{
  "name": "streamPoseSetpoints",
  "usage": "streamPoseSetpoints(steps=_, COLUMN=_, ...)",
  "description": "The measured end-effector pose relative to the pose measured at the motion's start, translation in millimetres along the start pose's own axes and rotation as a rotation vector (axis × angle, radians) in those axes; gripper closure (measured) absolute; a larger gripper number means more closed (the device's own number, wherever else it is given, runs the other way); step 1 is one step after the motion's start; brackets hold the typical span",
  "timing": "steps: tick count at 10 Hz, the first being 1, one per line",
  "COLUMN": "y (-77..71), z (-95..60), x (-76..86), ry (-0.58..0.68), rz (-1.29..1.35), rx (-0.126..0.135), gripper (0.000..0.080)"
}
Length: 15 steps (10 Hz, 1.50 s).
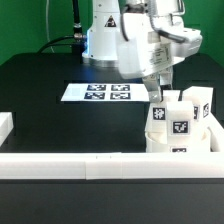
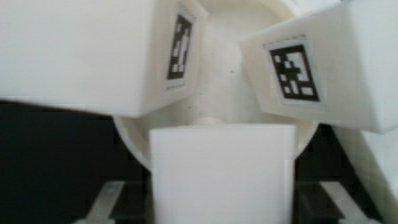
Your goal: Assemble stool
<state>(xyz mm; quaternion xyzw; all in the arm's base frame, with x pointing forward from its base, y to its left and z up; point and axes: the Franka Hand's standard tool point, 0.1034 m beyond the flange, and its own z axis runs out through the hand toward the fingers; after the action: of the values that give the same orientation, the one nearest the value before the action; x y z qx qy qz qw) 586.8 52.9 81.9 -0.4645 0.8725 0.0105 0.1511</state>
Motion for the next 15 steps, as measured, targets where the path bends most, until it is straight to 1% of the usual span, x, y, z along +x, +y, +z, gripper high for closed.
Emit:
streamPoseSetpoints(steps=1, y=0.3, z=0.3, x=-1.2, ry=-0.015, rz=0.069, rx=0.010, gripper=0.0464)
streamPoseSetpoints(steps=2, y=0.1, z=0.7, x=-2.0, ry=-0.018, rz=0.183, rx=0.003, gripper=0.0464)
streamPoseSetpoints(steps=4, y=0.5, z=0.9, x=-2.8, ry=-0.019, rz=0.307, rx=-0.002, gripper=0.0464)
streamPoseSetpoints(steps=6, y=0.7, z=1.1, x=-2.6, ry=-0.019, rz=0.332, rx=-0.002, gripper=0.0459)
streamPoseSetpoints(steps=7, y=0.7, z=0.7, x=-2.9, ry=-0.019, rz=0.328, rx=-0.003, gripper=0.0252)
streamPoseSetpoints(steps=8, y=1.1, z=-4.2, x=-7.1, ry=-0.023, rz=0.291, rx=-0.025, gripper=0.0252)
streamPoseSetpoints(steps=9, y=-1.4, z=-14.4, x=-13.8, ry=-0.040, rz=0.243, rx=-0.030, gripper=0.0168)
streamPoseSetpoints(steps=10, y=-1.1, z=-24.7, x=-23.1, ry=-0.056, rz=0.226, rx=-0.043, gripper=0.0154)
streamPoseSetpoints(steps=11, y=-3.5, z=-30.9, x=-27.2, ry=-0.069, rz=0.158, rx=-0.035, gripper=0.0154)
streamPoseSetpoints(steps=13, y=-2.5, z=-27.6, x=-24.4, ry=-0.065, rz=0.012, rx=-0.033, gripper=0.0151)
streamPoseSetpoints(steps=14, y=-1.5, z=-27.2, x=-24.0, ry=-0.059, rz=-0.121, rx=-0.037, gripper=0.0151)
streamPoseSetpoints(steps=15, y=1.0, z=-26.2, x=-23.4, ry=-0.048, rz=-0.295, rx=-0.051, gripper=0.0151)
